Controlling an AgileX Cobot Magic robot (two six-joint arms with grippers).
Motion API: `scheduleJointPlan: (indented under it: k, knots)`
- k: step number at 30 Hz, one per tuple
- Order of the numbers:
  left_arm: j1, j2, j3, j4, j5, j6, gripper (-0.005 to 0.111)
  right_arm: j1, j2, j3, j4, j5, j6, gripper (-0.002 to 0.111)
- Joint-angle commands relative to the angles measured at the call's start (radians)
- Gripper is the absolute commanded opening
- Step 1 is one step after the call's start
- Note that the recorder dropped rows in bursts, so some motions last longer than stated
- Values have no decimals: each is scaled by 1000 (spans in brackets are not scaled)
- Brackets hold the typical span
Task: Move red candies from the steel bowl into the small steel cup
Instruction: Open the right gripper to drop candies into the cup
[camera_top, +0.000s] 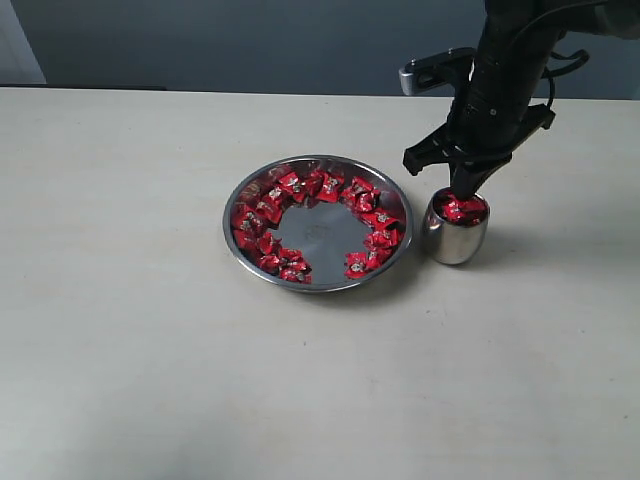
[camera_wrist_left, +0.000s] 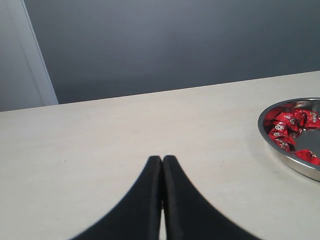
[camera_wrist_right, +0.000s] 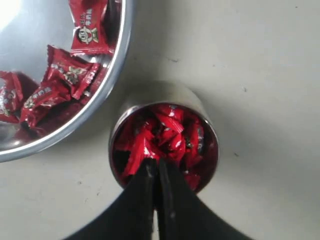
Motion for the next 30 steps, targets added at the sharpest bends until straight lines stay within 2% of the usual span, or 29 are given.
scheduleJointPlan:
  k: [1, 15, 18, 19, 21, 30]
  knots:
    - [-6, -5, 2, -4, -6, -4, 0, -5, -1, 5, -1, -19, -30, 1]
    - [-6, -5, 2, -4, -6, -4, 0, -5, -1, 5, -12, -29, -54, 1]
    - [-6, -5, 2, -4, -6, -4, 0, -5, -1, 5, -12, -25, -54, 14]
    - [-6, -5, 2, -4, -6, -4, 0, -5, -1, 5, -12, -25, -54, 23]
    - [-6, -5, 2, -4, -6, -4, 0, -5, -1, 5, -12, -25, -54, 33]
    - [-6, -5, 2, -4, -6, -4, 0, -5, -1, 5, -22, -54, -51, 35]
